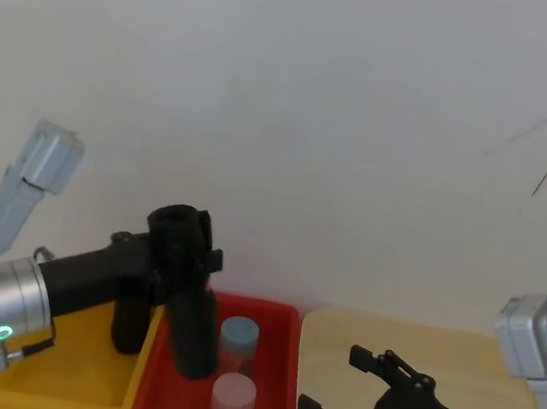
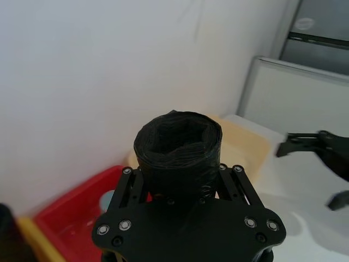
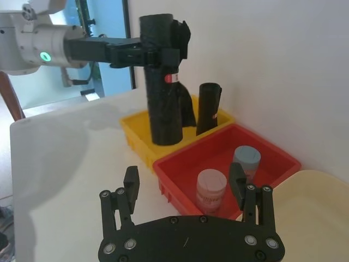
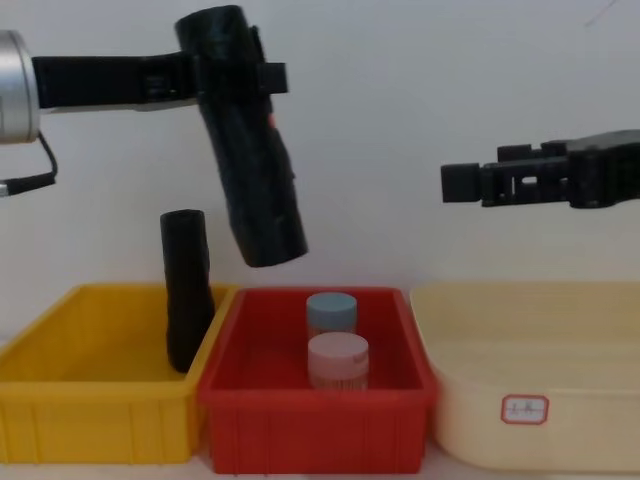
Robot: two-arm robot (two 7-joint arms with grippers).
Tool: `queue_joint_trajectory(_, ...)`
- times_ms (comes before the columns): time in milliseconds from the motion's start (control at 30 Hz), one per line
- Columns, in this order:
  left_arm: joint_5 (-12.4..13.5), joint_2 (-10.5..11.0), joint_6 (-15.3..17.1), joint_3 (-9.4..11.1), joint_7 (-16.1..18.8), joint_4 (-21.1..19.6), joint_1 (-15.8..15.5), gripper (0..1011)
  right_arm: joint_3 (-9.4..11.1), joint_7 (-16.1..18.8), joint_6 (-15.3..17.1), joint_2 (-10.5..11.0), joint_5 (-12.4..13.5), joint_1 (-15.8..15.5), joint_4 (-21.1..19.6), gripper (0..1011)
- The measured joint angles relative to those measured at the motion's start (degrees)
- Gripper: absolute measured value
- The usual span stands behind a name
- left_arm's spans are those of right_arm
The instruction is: Pick up the garbage bag with the one hand and transfer it to the other hand.
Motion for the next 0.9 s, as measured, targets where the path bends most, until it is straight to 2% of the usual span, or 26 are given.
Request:
queue_joint_trajectory(333, -0.8, 0.8, 1.8, 2.9, -3.5, -0.7, -1.7, 486, -1.2, -1.0, 0.7, -0.9, 0.3, 1.0, 1.4, 1000)
queue_joint_trajectory(900, -1.5, 0.4, 2.6, 6.1, -6.0, 0.0, -4.0, 486, -3.3, -1.8, 1.3, -2.2, 1.3, 2.0, 3.2, 1000)
